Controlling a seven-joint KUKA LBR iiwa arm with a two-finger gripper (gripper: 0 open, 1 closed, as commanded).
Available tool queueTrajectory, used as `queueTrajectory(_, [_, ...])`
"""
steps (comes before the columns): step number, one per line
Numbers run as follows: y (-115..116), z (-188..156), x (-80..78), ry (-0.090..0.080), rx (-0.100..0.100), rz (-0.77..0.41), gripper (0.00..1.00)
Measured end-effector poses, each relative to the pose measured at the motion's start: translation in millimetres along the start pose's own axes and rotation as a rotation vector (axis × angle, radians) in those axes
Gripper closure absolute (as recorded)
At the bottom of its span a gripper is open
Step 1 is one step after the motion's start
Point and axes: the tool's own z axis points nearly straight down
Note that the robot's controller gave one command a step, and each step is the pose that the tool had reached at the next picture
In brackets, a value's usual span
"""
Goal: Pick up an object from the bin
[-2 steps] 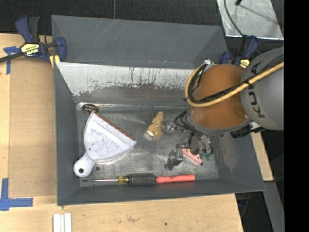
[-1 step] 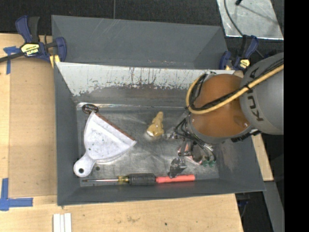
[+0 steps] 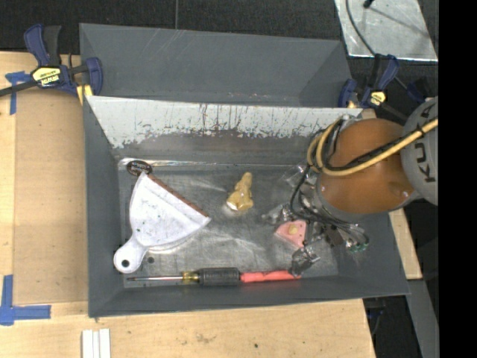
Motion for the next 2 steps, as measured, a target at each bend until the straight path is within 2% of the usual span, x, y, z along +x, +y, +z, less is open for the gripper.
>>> queueTrajectory(1, [-9, -31, 3.3, 0.0, 0.0, 0.134, 0.0])
queueTrajectory(2, [-25, -41, -16.0, -0.003, 0.001, 0.342, 0.0])
